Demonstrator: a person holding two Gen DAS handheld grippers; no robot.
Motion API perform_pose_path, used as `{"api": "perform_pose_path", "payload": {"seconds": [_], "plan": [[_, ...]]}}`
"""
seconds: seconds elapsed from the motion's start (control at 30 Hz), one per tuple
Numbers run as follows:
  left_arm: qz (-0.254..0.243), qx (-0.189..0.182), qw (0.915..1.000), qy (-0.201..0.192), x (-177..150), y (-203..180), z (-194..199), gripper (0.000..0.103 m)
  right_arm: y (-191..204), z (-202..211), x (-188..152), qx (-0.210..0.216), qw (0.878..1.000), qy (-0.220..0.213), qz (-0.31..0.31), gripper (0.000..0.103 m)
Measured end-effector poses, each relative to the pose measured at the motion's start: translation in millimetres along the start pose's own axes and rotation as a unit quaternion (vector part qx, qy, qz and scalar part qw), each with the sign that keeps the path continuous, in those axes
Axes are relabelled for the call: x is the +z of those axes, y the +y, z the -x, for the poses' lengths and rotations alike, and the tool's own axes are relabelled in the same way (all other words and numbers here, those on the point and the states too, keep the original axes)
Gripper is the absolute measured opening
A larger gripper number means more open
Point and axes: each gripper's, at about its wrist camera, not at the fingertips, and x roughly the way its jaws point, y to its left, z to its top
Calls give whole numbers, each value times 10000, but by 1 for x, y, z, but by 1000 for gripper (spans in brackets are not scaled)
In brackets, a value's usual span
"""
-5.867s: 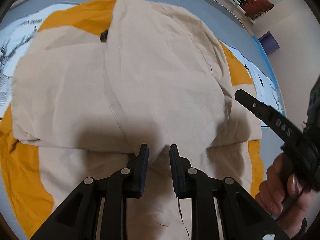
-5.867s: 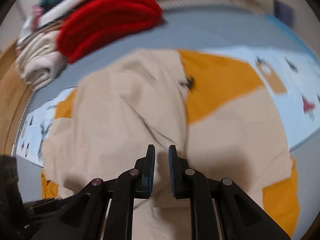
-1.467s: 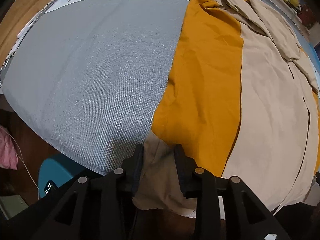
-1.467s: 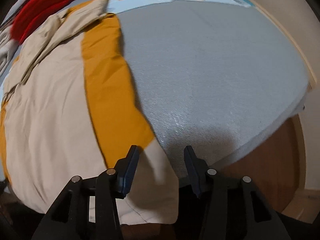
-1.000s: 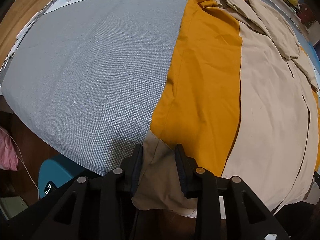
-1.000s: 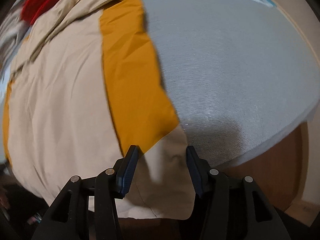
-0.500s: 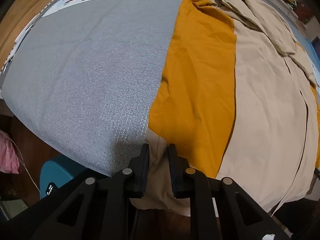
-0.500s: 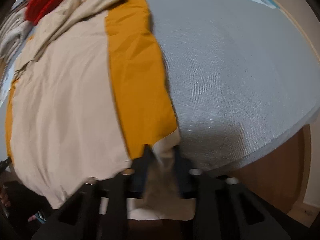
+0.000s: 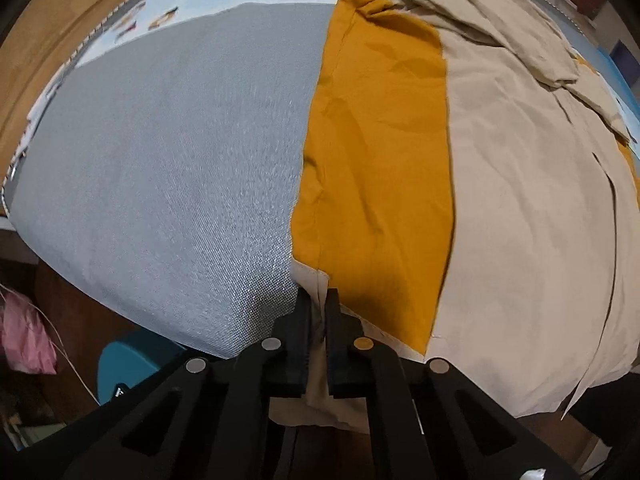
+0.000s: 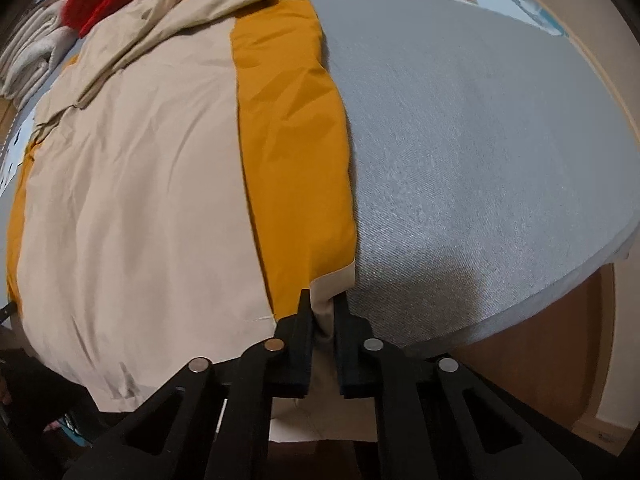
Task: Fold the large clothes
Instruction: 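Grasp the jacket hem with the right tool beside the left tool, then lift the hem with both tools and fold it over toward the hood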
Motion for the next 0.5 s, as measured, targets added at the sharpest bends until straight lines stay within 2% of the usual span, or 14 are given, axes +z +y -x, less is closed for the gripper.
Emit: {"api": "perform_pose_path", "payload": {"seconds": [0.1, 0.2, 0.3, 0.5], "plan": [[-96, -99, 9996, -252, -1, -5, 20, 4, 6, 14, 2, 143, 9997, -208, -18, 6], [-117, -351, 9981, -489, -2, -3, 44, 3, -4, 47, -1, 452, 9974, -554, -71, 6], [-84, -762, 9937, -813, -3, 1, 77, 2, -4, 84, -1, 747, 9927, -947, -4, 5], [-134, -1233, 9845, -1241, -6, 5, 123, 2, 1, 146, -5, 1281, 9795, -1556, 17, 5]]}}
